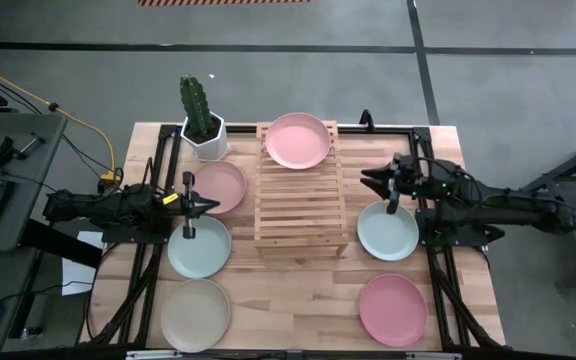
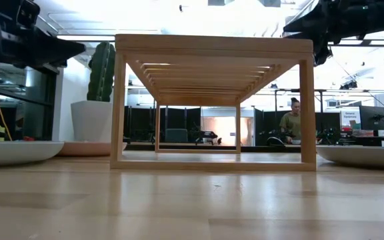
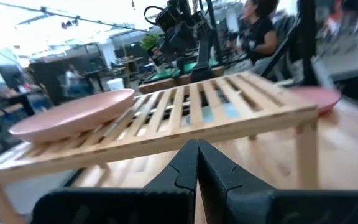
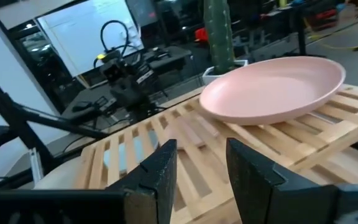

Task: Place and stack plates onto a shelf
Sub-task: Put the left blue plate on the shelf

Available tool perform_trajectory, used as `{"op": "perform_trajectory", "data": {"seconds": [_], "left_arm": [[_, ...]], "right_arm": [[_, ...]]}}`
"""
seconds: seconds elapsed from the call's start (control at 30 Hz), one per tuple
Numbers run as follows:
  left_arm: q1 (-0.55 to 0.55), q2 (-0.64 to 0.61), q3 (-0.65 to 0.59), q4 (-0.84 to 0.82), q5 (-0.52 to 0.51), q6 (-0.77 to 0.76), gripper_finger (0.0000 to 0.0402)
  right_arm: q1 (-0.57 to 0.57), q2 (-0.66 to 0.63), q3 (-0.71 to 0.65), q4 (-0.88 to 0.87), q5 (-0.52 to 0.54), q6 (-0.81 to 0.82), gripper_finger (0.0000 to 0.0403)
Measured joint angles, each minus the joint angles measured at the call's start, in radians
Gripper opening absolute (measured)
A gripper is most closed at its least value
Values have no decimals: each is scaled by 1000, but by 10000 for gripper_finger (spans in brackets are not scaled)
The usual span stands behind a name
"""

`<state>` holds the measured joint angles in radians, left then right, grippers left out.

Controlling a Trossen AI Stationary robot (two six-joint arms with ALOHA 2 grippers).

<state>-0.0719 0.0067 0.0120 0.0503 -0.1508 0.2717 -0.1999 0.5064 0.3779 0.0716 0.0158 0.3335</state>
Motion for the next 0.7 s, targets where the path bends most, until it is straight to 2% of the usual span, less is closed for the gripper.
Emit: {"op": "perform_trajectory", "data": {"seconds": [0.23,0.47,0.7], "left_arm": [[0,0,0,36,8,17,0],[0,0,0,84,10,-192,0],[-1,0,0,189,10,-217,0]], "right_arm": [[35,32,0,1,-3,2,122],[101,116,0,-7,-23,-29,122],[118,121,0,-9,87,-131,119]]}}
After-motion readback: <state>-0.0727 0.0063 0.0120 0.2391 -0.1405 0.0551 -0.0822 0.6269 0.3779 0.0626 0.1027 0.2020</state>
